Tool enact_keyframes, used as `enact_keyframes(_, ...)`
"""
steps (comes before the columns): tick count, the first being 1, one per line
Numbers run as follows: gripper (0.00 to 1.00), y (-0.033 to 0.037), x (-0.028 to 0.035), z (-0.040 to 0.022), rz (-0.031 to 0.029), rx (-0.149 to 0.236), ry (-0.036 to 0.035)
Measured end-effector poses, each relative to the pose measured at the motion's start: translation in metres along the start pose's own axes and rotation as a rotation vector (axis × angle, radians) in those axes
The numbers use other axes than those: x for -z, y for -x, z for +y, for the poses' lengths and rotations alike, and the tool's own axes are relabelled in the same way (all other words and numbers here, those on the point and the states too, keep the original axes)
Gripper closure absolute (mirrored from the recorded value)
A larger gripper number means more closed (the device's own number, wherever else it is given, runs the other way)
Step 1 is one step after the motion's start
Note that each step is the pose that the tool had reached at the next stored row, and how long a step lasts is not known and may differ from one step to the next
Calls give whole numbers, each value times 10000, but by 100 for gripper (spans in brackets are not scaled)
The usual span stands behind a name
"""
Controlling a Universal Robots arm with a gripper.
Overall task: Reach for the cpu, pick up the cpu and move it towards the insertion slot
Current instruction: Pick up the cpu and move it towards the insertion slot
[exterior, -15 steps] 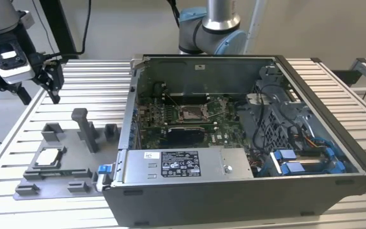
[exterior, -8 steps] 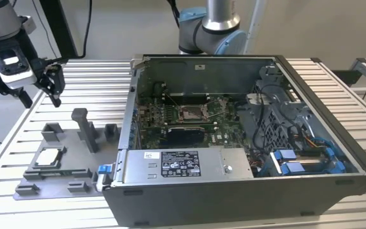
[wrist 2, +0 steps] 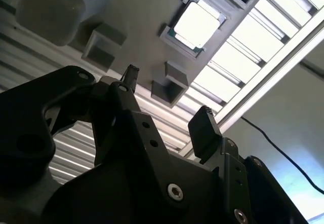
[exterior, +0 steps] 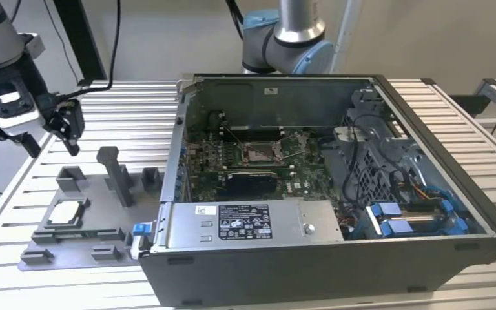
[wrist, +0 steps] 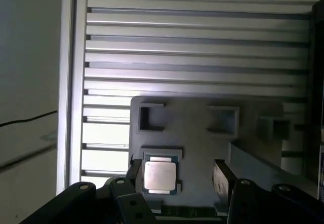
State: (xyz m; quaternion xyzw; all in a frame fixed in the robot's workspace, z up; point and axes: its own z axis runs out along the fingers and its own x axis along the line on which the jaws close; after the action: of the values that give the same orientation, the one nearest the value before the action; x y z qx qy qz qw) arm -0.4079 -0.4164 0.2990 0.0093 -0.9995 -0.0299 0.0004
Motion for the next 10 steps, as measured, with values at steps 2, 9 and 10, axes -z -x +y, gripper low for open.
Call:
enact_keyframes(2,0,-21,-21,-39,-1,-3,0)
enact_keyframes(9,0,-62,-93,-170,-4,-45,1)
enact_keyframes(10,0,-66,-104,-189,-4,-53,1)
